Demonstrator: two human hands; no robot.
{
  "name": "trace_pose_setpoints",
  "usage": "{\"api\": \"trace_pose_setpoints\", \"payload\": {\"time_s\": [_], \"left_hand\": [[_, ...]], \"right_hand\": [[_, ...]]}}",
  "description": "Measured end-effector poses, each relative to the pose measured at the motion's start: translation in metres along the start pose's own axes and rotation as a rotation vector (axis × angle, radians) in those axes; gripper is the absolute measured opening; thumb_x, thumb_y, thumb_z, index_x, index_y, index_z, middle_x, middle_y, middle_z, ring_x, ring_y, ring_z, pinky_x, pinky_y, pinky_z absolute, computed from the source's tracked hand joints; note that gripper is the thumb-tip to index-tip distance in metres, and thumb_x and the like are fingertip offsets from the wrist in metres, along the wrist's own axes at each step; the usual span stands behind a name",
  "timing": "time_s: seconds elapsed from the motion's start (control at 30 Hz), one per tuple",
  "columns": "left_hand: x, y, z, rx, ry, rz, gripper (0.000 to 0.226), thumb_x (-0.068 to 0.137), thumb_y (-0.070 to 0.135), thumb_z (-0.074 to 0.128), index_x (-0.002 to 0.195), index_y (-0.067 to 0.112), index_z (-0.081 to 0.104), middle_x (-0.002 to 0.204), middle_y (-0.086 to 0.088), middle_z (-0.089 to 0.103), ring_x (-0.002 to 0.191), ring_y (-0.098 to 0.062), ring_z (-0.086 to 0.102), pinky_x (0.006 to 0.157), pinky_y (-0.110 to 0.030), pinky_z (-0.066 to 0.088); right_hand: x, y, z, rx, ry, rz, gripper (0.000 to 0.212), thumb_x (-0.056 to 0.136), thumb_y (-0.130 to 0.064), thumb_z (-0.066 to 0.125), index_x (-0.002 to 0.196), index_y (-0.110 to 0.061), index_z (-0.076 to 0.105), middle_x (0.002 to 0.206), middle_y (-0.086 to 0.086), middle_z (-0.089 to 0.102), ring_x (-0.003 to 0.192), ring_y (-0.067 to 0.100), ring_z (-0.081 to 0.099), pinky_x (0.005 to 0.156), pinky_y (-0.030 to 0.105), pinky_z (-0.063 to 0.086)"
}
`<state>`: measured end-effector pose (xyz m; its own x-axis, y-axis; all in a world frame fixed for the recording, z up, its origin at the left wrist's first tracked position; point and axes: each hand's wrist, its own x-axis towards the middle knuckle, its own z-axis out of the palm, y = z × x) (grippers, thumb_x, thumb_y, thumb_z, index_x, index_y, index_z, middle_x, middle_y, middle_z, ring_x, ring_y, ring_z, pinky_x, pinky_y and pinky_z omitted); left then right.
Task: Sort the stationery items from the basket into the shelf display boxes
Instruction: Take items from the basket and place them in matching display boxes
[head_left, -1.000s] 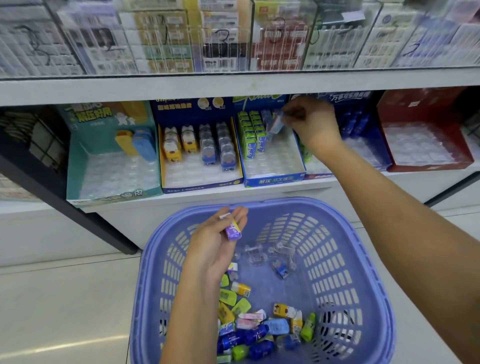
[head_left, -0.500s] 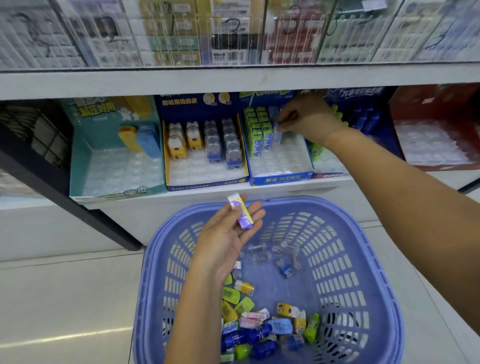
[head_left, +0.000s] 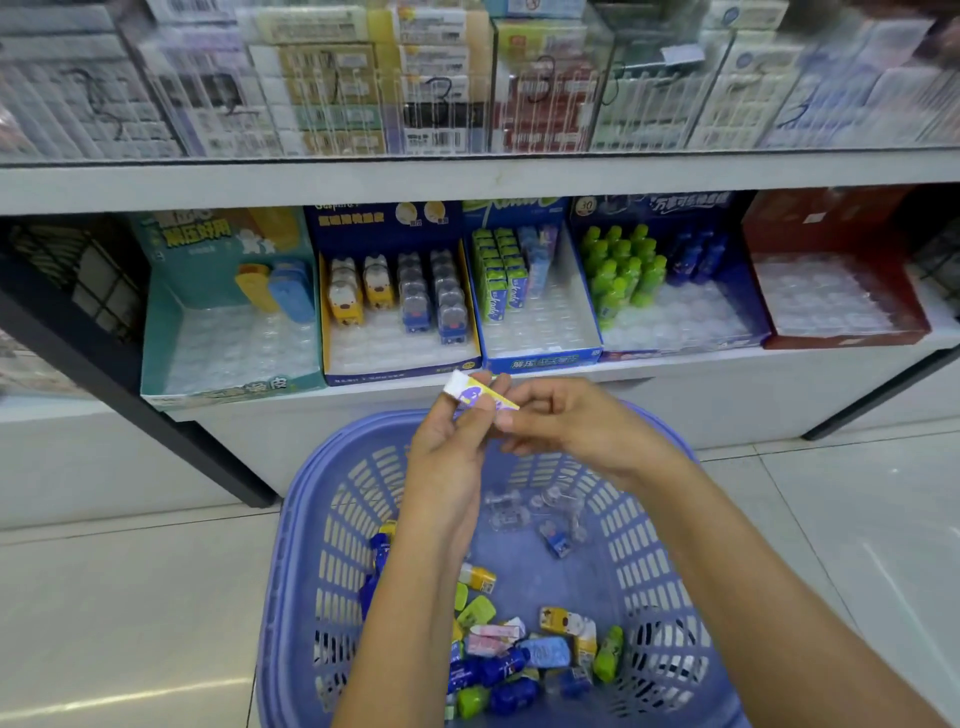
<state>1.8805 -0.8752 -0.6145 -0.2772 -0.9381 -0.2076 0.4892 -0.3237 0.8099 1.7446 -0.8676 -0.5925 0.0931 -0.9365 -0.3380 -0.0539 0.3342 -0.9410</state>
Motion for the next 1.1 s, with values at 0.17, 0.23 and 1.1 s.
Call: {"api": "trace_pose_setpoints", "payload": {"time_s": [0.17, 0.23, 1.1], "left_hand": [[0.005, 0.004, 0.010, 0.191, -0.086, 0.098, 0.022, 0.096, 0.011, 0.052, 0.106, 0.023, 0.067, 0.106, 0.002, 0.072, 0.107, -0.011, 0.064, 0.089, -0.019, 0.049], [0.013, 0.006, 0.013, 0.444, -0.052, 0.138, 0.025, 0.097, 0.013, 0.051, 0.117, 0.022, 0.063, 0.119, 0.003, 0.067, 0.114, -0.008, 0.060, 0.091, -0.013, 0.046], [0.049, -0.010, 0.022, 1.733, -0.353, 0.376, 0.070, 0.099, 0.025, 0.044, 0.152, 0.011, 0.000, 0.161, -0.004, -0.003, 0.148, -0.017, -0.004, 0.116, -0.025, -0.004]], "right_hand": [[0.000, 0.008, -0.004, 0.475, 0.353, -0.199, 0.007, 0.082, -0.002, 0.065, 0.087, -0.007, 0.068, 0.079, 0.006, 0.070, 0.074, 0.014, 0.068, 0.073, 0.020, 0.055], [0.005, -0.003, -0.024, 0.298, 0.578, -0.294, 0.015, 0.081, -0.005, 0.069, 0.096, -0.006, 0.066, 0.082, 0.006, 0.070, 0.073, 0.011, 0.067, 0.073, 0.019, 0.054], [0.137, -0.087, -0.107, -1.171, 0.431, -0.126, 0.027, 0.092, -0.016, 0.058, 0.117, -0.009, 0.061, 0.127, 0.009, 0.058, 0.115, 0.026, 0.051, 0.085, 0.025, 0.035]]}}
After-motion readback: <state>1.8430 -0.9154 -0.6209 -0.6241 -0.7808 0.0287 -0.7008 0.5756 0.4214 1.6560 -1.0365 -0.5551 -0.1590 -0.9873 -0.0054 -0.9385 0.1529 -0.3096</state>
